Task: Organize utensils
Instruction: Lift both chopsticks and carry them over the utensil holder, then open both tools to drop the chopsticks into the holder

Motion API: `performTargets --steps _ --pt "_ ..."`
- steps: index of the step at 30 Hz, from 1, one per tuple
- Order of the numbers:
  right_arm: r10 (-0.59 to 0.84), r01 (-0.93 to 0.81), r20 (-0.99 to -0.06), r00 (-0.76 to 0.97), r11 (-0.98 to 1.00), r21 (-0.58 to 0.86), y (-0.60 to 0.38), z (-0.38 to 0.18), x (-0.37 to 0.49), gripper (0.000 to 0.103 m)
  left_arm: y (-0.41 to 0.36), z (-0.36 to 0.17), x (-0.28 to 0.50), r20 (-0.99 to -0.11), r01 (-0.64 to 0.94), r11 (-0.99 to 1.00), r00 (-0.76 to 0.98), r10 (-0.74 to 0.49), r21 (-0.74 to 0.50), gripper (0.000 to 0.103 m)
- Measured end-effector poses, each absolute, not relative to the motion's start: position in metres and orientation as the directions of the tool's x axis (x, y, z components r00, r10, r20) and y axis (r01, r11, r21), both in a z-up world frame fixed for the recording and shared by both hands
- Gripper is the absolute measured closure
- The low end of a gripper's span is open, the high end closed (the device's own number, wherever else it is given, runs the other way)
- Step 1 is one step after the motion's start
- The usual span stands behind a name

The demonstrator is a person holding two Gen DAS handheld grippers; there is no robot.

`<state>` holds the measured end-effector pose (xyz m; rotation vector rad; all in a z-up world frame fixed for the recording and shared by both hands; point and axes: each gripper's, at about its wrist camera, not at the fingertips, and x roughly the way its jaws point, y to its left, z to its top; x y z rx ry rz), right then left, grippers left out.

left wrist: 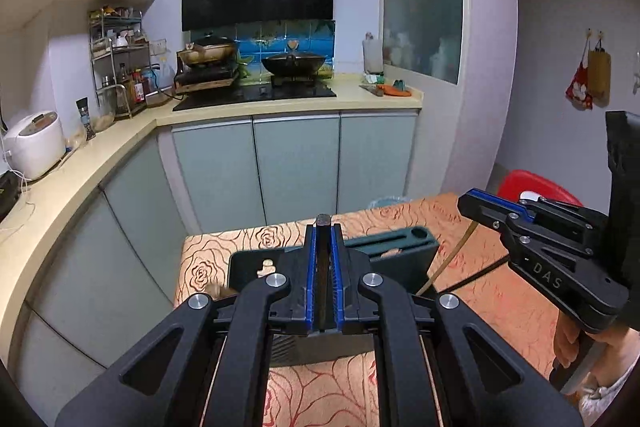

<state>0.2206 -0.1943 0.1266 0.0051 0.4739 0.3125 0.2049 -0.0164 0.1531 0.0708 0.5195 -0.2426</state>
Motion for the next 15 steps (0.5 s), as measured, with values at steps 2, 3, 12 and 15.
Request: performTargets --steps 2,3,12,15 --pt "0.295 -0.293 -0.459 0.838 0.953 0.077 -0.194 0.121 0.221 0.095 -0.015 0.149 0.202 -0.496 0.240 0.971 0.844 -0.202 0.012 0.096" --pt "0.295 -0.293 -0.462 0.837 0.953 0.077 -0.193 0.119 0.220 0.095 -0.014 0.149 0.201 -0.494 0.238 0.971 0.846 -0.199 0.016 0.096" --pt "0.290 -0.275 -0.462 0.838 0.956 0.102 -0.198 0.118 0.218 0.072 -0.019 0.156 0.194 -0.479 0.228 0.972 0.860 -0.175 0.054 0.085" --pt "0.288 -0.272 -0.439 0.851 0.957 0.101 -0.202 0.124 0.210 0.065 -0.017 0.160 0.192 -0.464 0.218 0.975 0.869 -0.173 0.045 0.063"
